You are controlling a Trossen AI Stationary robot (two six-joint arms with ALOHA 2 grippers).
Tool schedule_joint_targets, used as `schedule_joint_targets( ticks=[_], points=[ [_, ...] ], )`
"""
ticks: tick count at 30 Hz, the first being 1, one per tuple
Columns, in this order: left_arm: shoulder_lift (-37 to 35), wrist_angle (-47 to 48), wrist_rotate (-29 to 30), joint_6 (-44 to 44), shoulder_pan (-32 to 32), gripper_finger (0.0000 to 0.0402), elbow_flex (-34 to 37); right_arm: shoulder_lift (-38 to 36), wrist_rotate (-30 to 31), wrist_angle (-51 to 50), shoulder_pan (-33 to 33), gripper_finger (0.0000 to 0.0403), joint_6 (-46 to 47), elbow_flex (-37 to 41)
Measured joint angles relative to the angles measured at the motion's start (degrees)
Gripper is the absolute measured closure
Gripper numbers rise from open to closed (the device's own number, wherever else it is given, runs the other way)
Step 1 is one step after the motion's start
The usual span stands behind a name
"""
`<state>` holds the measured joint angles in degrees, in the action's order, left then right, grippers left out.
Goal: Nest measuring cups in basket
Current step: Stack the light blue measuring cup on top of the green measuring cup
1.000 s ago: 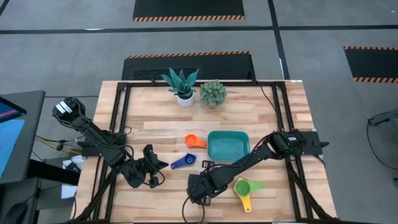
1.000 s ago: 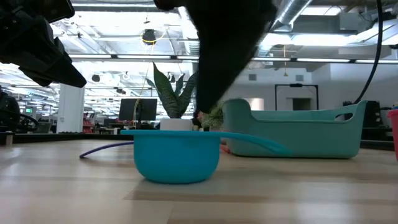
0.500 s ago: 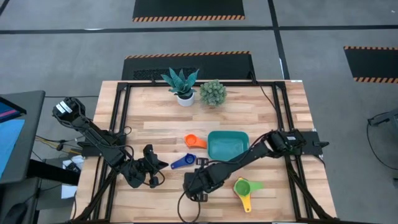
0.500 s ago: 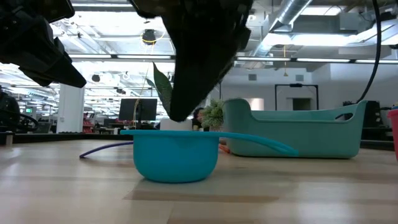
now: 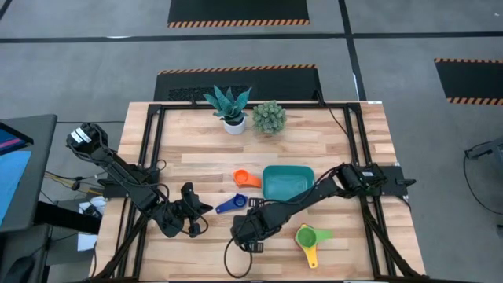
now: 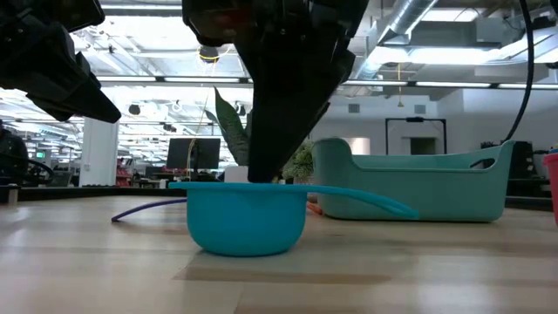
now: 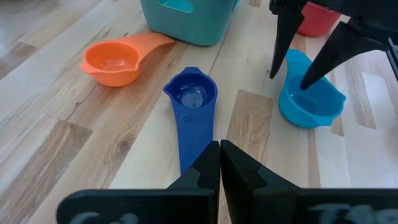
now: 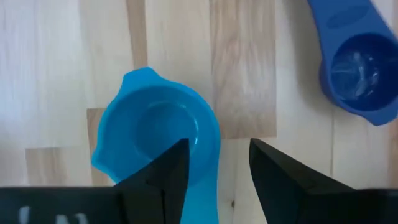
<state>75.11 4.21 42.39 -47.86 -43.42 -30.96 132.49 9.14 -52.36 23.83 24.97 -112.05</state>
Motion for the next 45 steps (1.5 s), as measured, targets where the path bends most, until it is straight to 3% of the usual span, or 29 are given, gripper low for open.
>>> schedule_joint_targets(
  ticks=[15, 24, 28, 34, 41, 45],
  points=[
    [0.00, -0.02, 0.00, 0.00, 0.00, 0.0401, 0.00, 0.03, -0.08, 2.05, 0.00, 0.0226, 0.00, 0.00],
    [0.00, 0.00, -0.14, 0.00, 0.01, 0.0401, 0.00, 3.68, -0.22, 2.88, -0.60, 0.0232, 0.08, -0.07],
    [0.00, 0.26, -0.61, 0.00, 0.00, 0.0402, 0.00, 3.73, -0.24, 3.67, -0.74, 0.0267, 0.66, -0.02],
    [0.00, 0.76, -0.59, 0.00, 0.02, 0.0401, 0.00, 2.98, -2.58, 2.02, -0.60, 0.0385, 3.48, -0.15],
    [0.00, 1.26, -0.59, -0.04, 0.02, 0.0401, 0.00, 2.01, -1.70, -10.17, 1.48, 0.0395, 6.05, -7.59],
    [0.00, 1.36, -0.61, -1.33, 0.00, 0.0401, 0.21, -0.36, 3.43, -21.10, 4.00, 0.0397, 12.90, -14.62]
  ],
)
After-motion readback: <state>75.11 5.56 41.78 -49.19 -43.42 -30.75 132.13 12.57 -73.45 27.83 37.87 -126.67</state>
